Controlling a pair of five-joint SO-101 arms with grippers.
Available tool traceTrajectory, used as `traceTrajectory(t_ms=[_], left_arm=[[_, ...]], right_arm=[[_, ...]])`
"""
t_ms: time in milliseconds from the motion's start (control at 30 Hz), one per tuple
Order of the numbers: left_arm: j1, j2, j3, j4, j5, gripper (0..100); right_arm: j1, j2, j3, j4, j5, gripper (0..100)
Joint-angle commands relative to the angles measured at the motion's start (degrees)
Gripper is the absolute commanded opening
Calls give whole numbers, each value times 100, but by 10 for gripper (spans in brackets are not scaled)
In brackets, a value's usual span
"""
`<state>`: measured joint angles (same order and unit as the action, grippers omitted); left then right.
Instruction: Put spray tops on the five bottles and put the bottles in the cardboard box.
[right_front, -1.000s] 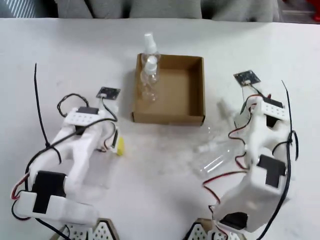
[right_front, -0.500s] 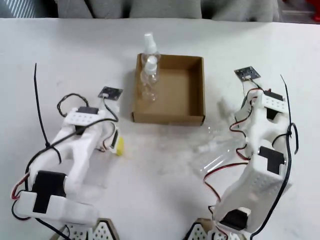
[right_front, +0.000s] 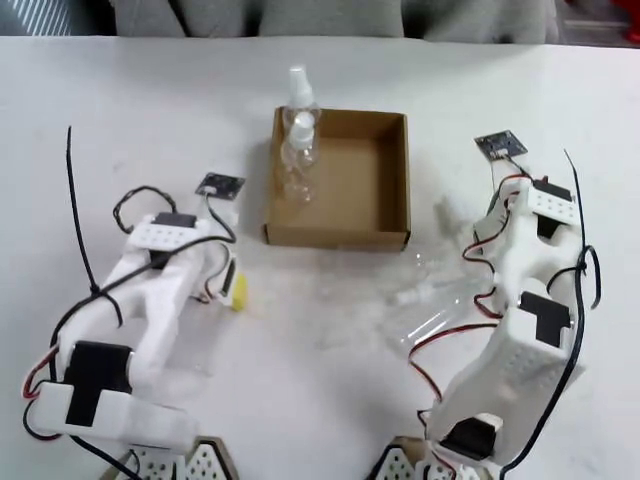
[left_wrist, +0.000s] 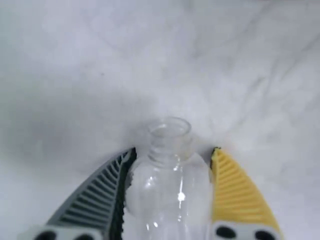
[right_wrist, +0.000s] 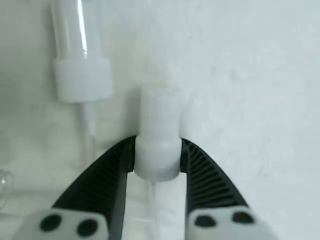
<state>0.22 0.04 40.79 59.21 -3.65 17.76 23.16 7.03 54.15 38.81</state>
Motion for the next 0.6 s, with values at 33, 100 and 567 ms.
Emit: traceTrajectory(t_ms=[33, 100, 567], left_arm=[[-198, -40, -185, 9, -53, 36], [-198, -40, -176, 9, -53, 36], [-171, -1059, 316, -273, -18, 35]], right_arm=[[119, -796, -273, 330, -44, 16], [145, -1174, -264, 576, -44, 16], [-110, -3231, -229, 2035, -2866, 18]])
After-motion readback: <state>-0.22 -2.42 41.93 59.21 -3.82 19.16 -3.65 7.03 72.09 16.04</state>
